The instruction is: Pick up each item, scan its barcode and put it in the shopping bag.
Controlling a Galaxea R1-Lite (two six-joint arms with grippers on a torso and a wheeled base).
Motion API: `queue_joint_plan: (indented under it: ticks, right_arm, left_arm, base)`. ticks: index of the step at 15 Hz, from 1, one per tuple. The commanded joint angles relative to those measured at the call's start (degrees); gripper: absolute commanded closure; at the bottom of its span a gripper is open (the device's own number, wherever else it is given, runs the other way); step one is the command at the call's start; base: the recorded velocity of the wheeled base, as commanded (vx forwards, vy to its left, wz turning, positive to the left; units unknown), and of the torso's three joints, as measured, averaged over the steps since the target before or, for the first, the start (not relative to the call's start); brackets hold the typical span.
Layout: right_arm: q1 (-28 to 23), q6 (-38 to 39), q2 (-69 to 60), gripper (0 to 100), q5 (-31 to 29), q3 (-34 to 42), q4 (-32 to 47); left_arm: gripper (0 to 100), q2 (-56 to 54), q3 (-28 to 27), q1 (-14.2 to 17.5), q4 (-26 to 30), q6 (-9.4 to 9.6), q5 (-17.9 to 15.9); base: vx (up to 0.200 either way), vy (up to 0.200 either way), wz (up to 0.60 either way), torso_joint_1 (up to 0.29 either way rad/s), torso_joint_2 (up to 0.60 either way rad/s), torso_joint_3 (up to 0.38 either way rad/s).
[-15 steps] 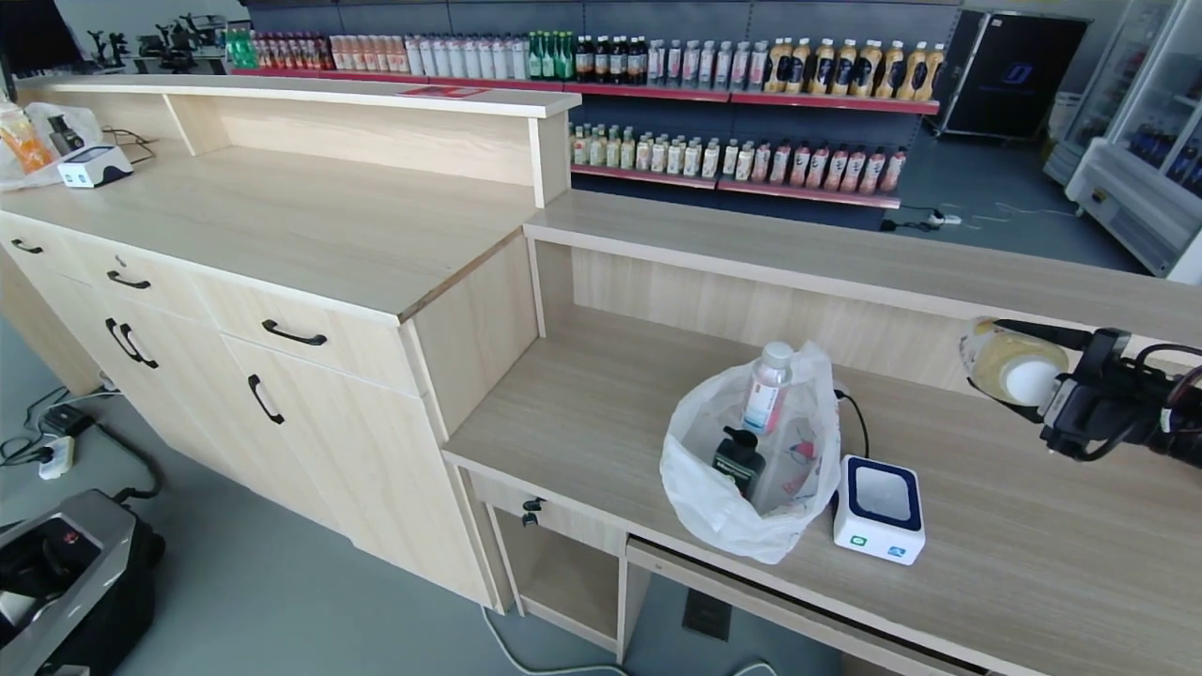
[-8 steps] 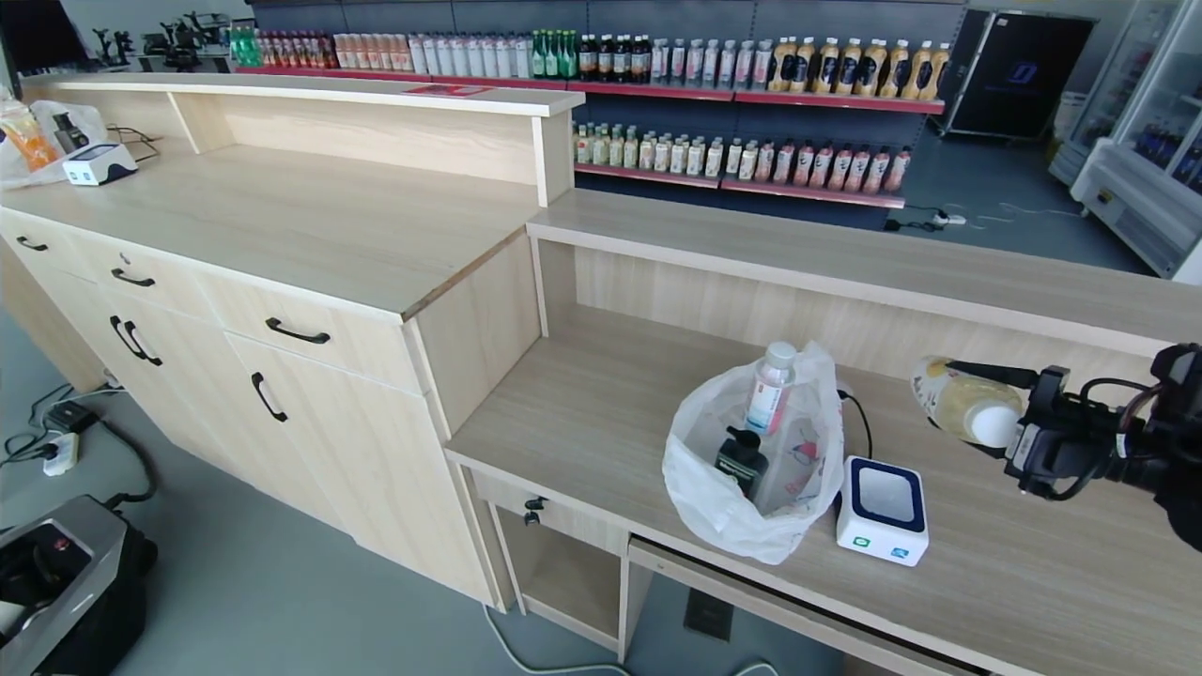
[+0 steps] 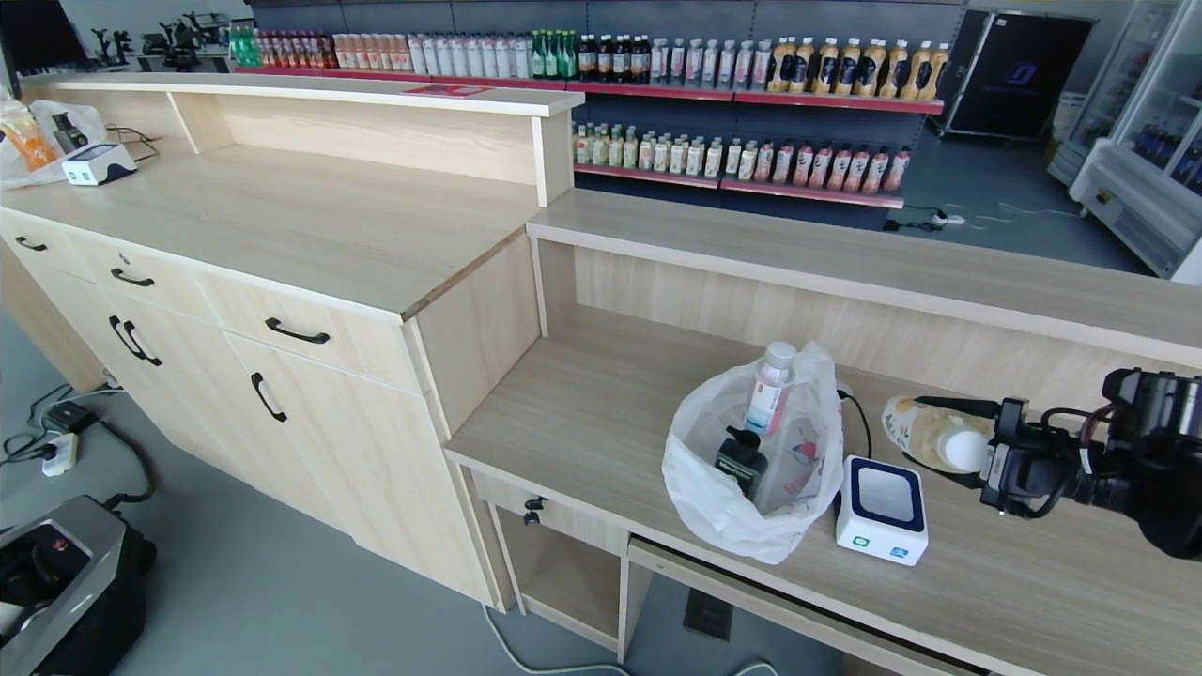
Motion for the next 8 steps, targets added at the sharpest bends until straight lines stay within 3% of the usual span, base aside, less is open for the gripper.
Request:
queue_joint_plan:
  ticks: [1, 8]
  right_arm:
    - [-0.1, -0.1, 0.4, 100, 0.0, 0.0, 0.1]
    - [-0.3, -4.8, 0.7, 100, -0.2, 0.4, 5.2]
  left_arm:
    - [0, 0.0, 0.0, 0.0, 0.0, 0.0, 0.0]
    - [0, 0.0, 0.0, 0.0, 0.0, 0.0, 0.0]
  base:
    - [0.0, 0.0, 0.0, 0.0, 0.0, 0.0]
    - [0.0, 0.0, 0.0, 0.0, 0.0, 0.0]
